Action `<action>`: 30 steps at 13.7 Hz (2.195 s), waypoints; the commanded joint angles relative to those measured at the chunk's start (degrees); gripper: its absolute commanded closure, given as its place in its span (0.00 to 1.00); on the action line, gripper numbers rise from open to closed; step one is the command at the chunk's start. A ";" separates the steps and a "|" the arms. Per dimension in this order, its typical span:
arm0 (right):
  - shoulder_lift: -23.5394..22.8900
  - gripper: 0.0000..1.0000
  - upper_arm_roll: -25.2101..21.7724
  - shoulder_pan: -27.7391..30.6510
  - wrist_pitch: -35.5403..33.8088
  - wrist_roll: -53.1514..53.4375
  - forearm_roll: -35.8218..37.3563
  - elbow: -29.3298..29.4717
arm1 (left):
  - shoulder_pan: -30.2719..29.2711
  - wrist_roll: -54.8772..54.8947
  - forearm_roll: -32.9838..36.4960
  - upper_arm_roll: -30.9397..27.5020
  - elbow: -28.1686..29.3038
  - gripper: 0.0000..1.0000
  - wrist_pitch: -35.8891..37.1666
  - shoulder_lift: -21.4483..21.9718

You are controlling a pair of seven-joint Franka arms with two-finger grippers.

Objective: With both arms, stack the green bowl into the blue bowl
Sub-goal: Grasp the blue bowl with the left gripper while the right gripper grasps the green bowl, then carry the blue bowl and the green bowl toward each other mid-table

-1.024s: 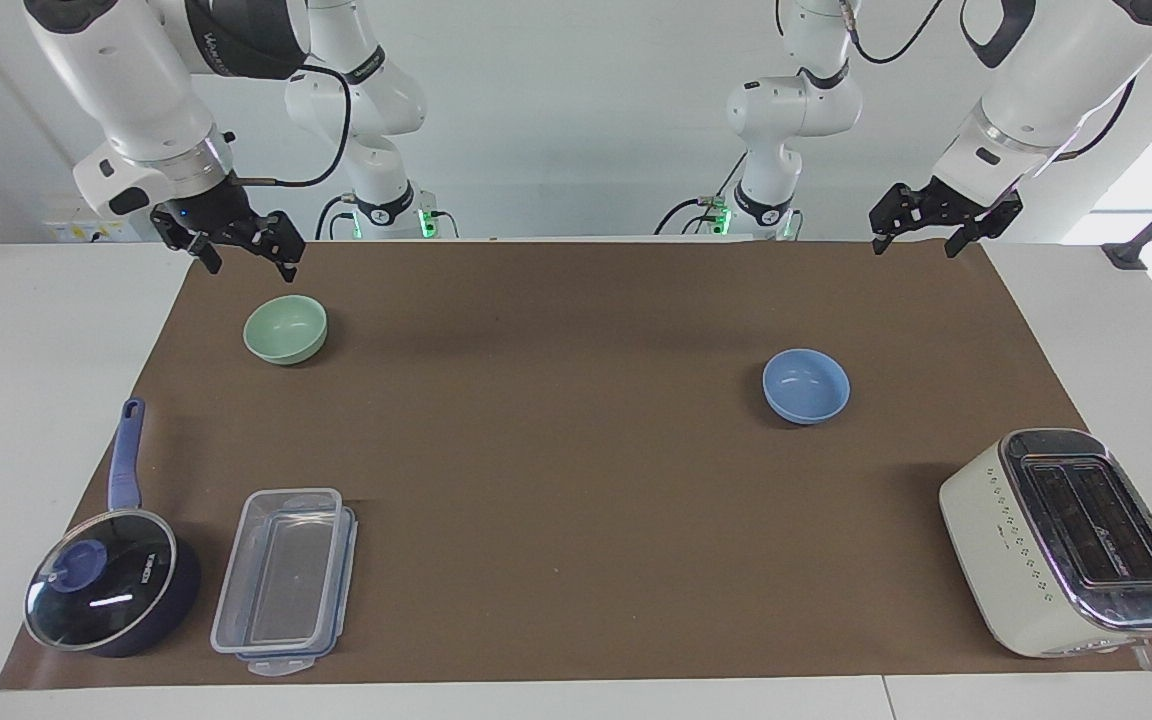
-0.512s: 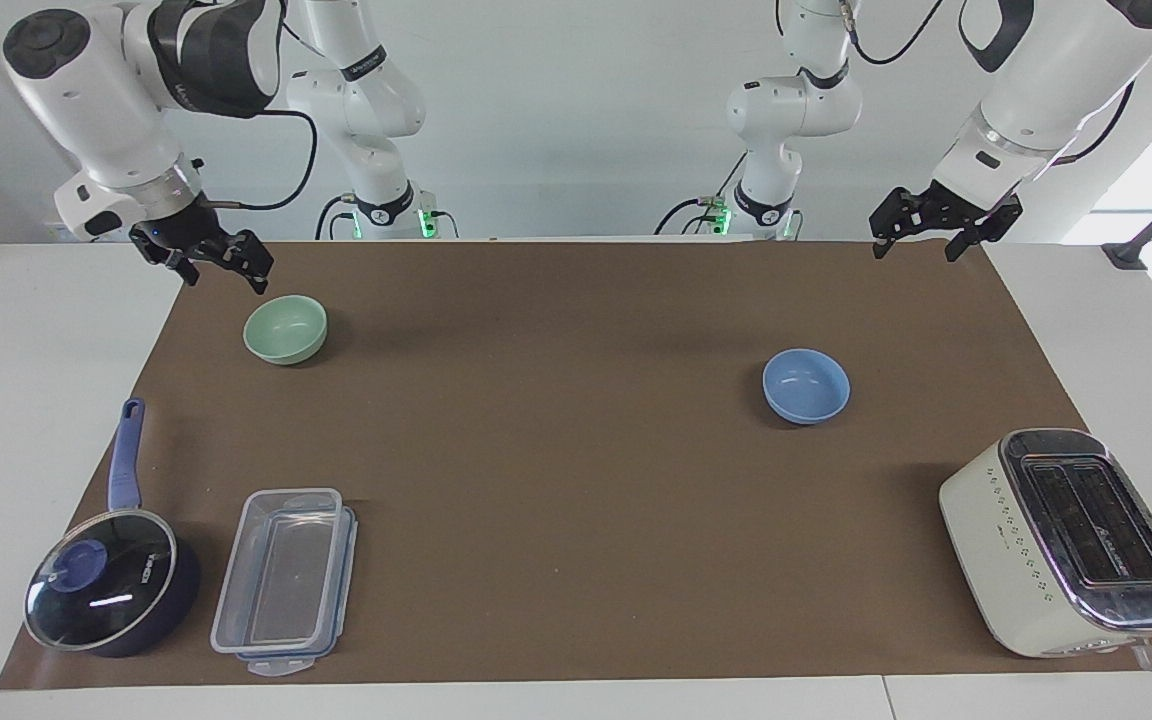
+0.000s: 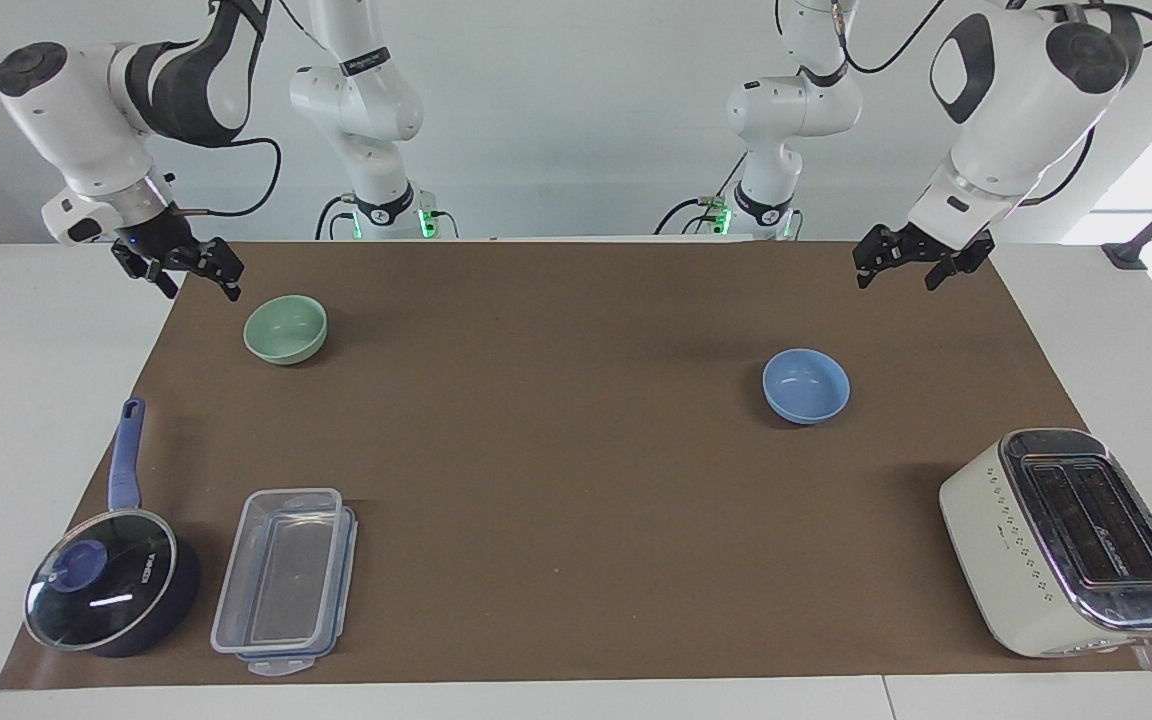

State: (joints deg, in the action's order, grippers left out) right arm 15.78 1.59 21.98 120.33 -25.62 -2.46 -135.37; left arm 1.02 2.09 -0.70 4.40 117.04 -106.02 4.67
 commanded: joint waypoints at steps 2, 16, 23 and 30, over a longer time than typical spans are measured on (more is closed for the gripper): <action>-1.37 0.00 0.34 2.09 8.42 -8.39 -1.06 -5.85 | 0.03 2.47 1.22 -0.18 11.00 0.00 -13.92 0.53; -3.74 0.71 0.34 3.68 19.23 -7.69 -5.98 -14.74 | -0.23 1.33 1.14 -0.27 13.92 0.69 -25.20 -6.60; -3.65 1.00 0.43 4.39 18.19 -7.69 -5.98 -14.13 | -1.28 1.07 1.22 -0.36 11.04 1.00 -25.39 -8.70; -2.78 1.00 1.74 -1.14 6.33 -2.80 -5.98 -1.84 | 6.16 -18.38 -7.56 -0.09 -11.37 1.00 -1.57 -14.24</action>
State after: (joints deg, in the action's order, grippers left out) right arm 12.66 2.68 23.14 128.54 -31.31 -7.11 -140.38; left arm 2.64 -8.24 -6.04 4.56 112.21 -112.38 -6.36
